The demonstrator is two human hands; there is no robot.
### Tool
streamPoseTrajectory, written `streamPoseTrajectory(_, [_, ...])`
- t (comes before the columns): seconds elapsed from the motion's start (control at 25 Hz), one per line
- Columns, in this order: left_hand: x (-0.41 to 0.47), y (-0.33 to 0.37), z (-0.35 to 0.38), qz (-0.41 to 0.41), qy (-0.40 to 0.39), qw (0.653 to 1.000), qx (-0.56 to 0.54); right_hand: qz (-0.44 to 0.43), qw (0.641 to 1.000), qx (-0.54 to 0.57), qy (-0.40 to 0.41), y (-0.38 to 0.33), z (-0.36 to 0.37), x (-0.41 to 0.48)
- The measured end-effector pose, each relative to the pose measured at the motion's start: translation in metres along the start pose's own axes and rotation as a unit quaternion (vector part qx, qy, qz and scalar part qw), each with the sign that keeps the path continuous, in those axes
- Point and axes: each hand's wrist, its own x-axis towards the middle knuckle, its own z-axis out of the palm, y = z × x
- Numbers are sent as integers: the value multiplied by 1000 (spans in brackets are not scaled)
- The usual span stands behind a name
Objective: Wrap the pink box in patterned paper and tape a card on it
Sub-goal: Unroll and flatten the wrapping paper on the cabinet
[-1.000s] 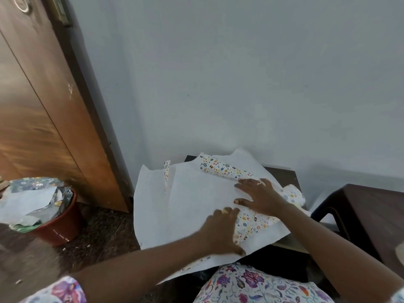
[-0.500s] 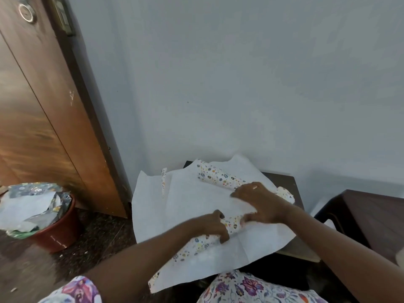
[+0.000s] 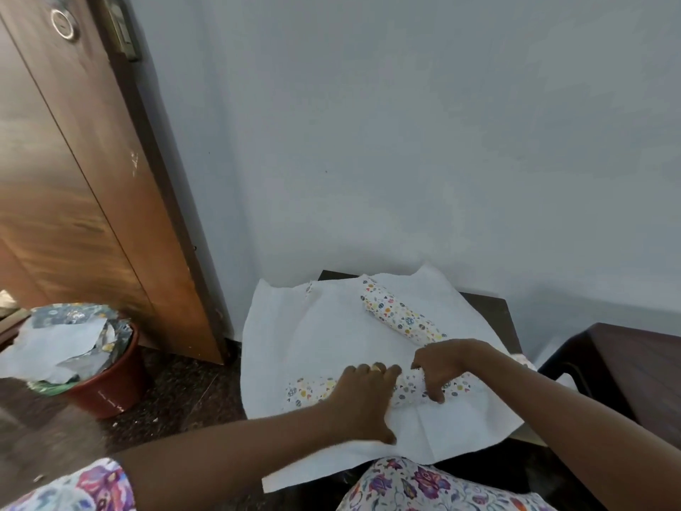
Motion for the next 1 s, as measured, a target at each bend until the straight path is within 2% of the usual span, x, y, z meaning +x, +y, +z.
streamPoseTrajectory(0.16, [-4, 14, 19, 1, 84, 992, 91, -14, 988, 113, -107, -4, 10, -7])
streamPoseTrajectory(0.24, [-1, 6, 10, 21, 92, 990, 105, -47, 982, 163, -89, 0, 18, -13])
streamPoseTrajectory(0.28, [2, 1, 4, 26, 79, 992, 99, -61, 979, 186, -55, 4, 23, -15])
streamPoseTrajectory(0.36, [7, -6, -9, 16, 51, 996, 72, -61, 968, 231, 70, 11, 27, -18])
streamPoseTrajectory(0.44, [10, -5, -26, -8, 31, 998, 49, -16, 947, 253, 197, 27, 28, -14])
streamPoseTrajectory(0.52, [12, -4, -43, -18, 26, 998, 51, 14, 931, 305, 198, 44, 27, -10])
streamPoseTrajectory(0.6, [12, -4, -59, -13, 49, 997, 64, 11, 886, 427, 181, 58, 23, -11])
streamPoseTrajectory(0.64, [12, -6, -69, -5, 82, 993, 84, 28, 854, 469, 224, 63, 17, -14])
streamPoseTrajectory(0.68, [14, -9, -80, 2, 123, 986, 112, 64, 819, 479, 309, 64, 11, -18])
streamPoseTrajectory(0.72, [18, -13, -91, 7, 166, 976, 139, 121, 770, 451, 435, 63, 6, -23])
streamPoseTrajectory(0.76, [23, -18, -103, 2, 198, 969, 151, 181, 697, 377, 583, 60, 1, -32])
streamPoseTrajectory(0.8, [29, -24, -116, -20, 211, 967, 140, 193, 619, 265, 713, 56, -2, -39])
streamPoseTrajectory(0.84, [33, -31, -130, -53, 207, 971, 111, 142, 566, 132, 801, 48, -4, -44])
streamPoseTrajectory(0.88, [37, -37, -143, -85, 193, 975, 70, 36, 554, 6, 832, 40, -2, -45])
streamPoseTrajectory(0.92, [39, -44, -155, -112, 169, 979, 16, -83, 564, -116, 813, 32, 3, -40])
streamPoseTrajectory(0.96, [41, -49, -164, -126, 144, 980, -47, -172, 584, -212, 765, 24, 8, -35])
streamPoseTrajectory(1.0, [42, -53, -171, -123, 121, 979, -106, -215, 605, -271, 717, 16, 13, -32])
